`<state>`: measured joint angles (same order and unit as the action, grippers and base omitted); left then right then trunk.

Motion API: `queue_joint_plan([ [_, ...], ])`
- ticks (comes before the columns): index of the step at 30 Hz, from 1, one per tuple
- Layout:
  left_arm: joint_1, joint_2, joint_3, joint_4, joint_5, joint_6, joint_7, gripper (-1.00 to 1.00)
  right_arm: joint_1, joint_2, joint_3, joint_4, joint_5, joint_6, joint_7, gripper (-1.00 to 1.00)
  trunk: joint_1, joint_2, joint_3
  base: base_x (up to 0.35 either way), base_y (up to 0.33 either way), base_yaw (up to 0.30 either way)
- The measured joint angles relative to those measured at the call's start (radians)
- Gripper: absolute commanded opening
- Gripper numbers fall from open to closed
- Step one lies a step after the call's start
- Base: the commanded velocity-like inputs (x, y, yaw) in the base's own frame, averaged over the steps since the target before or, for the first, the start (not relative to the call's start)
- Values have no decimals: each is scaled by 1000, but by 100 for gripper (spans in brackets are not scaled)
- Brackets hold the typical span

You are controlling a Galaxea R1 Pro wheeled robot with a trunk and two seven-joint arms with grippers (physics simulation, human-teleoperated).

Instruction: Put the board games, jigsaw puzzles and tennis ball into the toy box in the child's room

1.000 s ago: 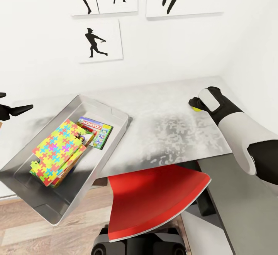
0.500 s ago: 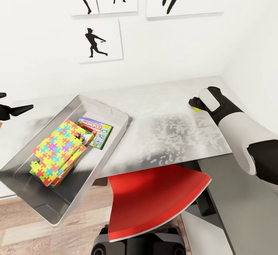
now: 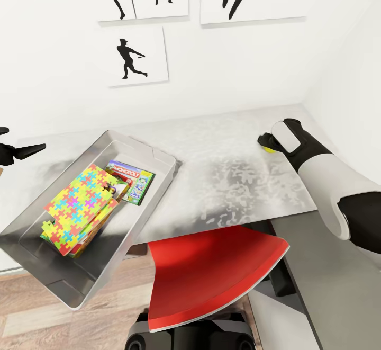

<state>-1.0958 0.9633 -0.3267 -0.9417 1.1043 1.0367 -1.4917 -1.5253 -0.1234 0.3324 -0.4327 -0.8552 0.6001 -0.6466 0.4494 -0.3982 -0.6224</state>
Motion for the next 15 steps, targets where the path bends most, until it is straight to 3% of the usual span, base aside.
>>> queue_joint_plan([
  [9, 0, 0, 0, 0, 0, 0, -1, 100, -1, 6, 1, -11, 10, -11, 0, 100, 0, 0, 0, 0, 0, 0],
  [15, 0, 0, 0, 0, 0, 0, -1, 100, 0, 7, -2, -37, 85, -31, -2, 100, 0, 0, 0, 0, 0, 0],
])
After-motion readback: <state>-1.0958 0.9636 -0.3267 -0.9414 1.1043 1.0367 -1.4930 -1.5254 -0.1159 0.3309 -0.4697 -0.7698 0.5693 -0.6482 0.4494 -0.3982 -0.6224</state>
